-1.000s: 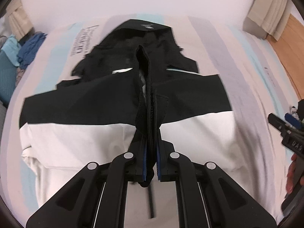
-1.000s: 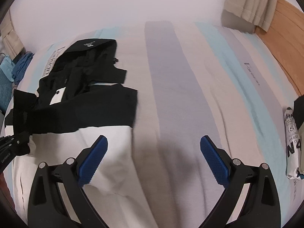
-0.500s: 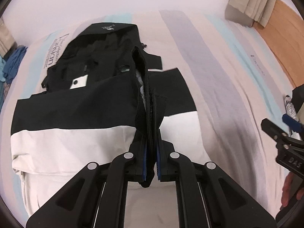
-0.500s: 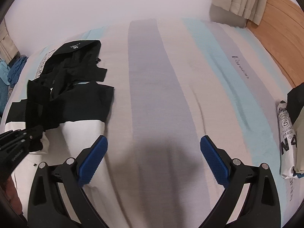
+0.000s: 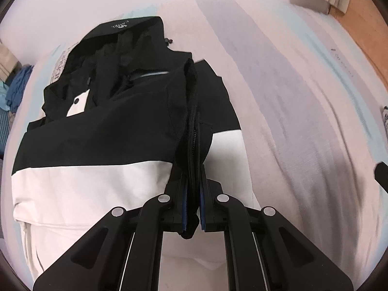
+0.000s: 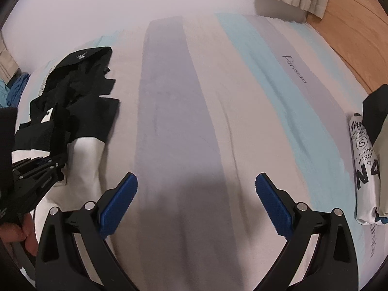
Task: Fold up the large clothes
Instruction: 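Carry the sleeve across the jacket body toward the first folded sleeve, then open the left gripper to lay the sleeve on the jacket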
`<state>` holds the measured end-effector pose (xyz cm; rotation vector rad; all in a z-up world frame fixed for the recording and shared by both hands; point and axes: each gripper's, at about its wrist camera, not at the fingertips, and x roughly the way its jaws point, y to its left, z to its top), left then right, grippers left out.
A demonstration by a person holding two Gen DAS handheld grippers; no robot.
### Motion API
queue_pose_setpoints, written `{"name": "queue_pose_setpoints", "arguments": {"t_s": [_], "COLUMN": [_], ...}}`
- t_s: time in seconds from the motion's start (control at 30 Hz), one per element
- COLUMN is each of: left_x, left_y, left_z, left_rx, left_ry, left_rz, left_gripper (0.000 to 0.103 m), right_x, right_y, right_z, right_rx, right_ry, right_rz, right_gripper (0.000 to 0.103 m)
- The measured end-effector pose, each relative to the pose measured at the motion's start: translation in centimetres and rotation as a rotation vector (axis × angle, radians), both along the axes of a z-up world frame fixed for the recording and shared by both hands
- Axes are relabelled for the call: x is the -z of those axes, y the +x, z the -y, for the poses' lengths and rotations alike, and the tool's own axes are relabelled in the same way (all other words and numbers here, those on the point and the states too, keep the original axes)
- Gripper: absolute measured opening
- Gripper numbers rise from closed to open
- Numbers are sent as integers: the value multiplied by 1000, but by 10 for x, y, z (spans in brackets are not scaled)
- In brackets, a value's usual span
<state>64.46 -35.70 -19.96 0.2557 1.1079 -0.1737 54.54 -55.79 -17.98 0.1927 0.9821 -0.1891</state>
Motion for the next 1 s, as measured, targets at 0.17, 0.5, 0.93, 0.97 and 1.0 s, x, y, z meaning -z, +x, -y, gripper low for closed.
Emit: {"name": "queue_pose_setpoints", "arguments": {"t_s": [0.17,0.5,0.93,0.97,1.0], "left_x": [6,10,-9,-11,-13], "left_y": [-1,-4,-20,-22,-25], "left_z": [9,16,14,14,13], "left_rx": [-25,-63,-41,-37,-36], "left_ry": [-2,14,-48,-51,-55], "left_rz": [7,13,24,28,30], "left_gripper": [6,11,23,25,29], "right_x": [6,8,-1,-2,-3], "right_y": [-7,-19,-36,-37,-38], "right_z": [12,17,12,12,11], "right_rx": [-2,-2,6,5,4], "right_ry": [13,37,46,43,42], "right_rz": [-8,3,16,16,16], "right_gripper": [94,94,94,94,94]}}
